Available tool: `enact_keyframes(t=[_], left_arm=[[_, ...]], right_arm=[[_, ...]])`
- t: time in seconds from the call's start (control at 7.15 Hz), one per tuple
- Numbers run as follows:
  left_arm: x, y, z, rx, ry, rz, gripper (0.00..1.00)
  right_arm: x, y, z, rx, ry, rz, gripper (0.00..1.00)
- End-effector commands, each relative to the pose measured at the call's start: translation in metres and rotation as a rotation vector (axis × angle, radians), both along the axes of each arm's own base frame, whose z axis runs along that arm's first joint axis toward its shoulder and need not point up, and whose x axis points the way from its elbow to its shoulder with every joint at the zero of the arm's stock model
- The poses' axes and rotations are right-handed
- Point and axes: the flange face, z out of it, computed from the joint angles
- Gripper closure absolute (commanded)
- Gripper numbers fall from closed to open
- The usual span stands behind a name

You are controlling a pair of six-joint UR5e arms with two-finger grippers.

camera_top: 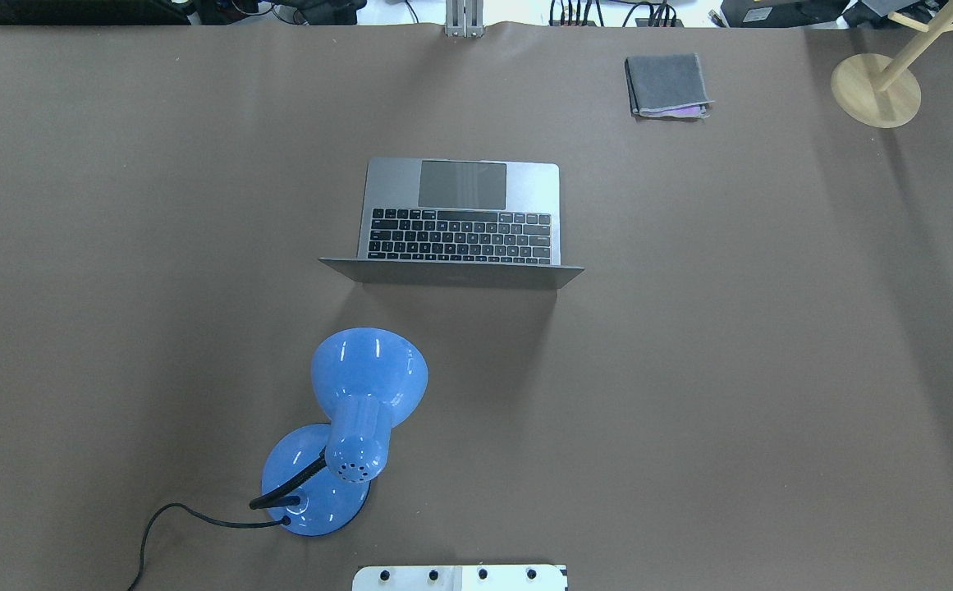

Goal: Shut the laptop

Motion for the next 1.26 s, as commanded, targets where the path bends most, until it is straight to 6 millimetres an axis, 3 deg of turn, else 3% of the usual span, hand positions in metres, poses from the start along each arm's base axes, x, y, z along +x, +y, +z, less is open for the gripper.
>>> enact_keyframes(t=[0.0,0.7,1.12], left_arm=[[0.001,-0.001,0.002,-0.009,0.002,-0.001,0.02],[0.001,0.003,0.006,-0.014,0.007,-0.001,0.02],[0.002,0.010,0.018,-0.042,0.034,-0.001,0.02]], right_arm=[[0.000,0.007,0.002,-0.007,-0.002,0.000,0.00],[0.000,0.009,0.003,-0.010,-0.006,0.002,0.00],[0.000,0.008,-0.001,-0.003,-0.004,0.004,0.00]])
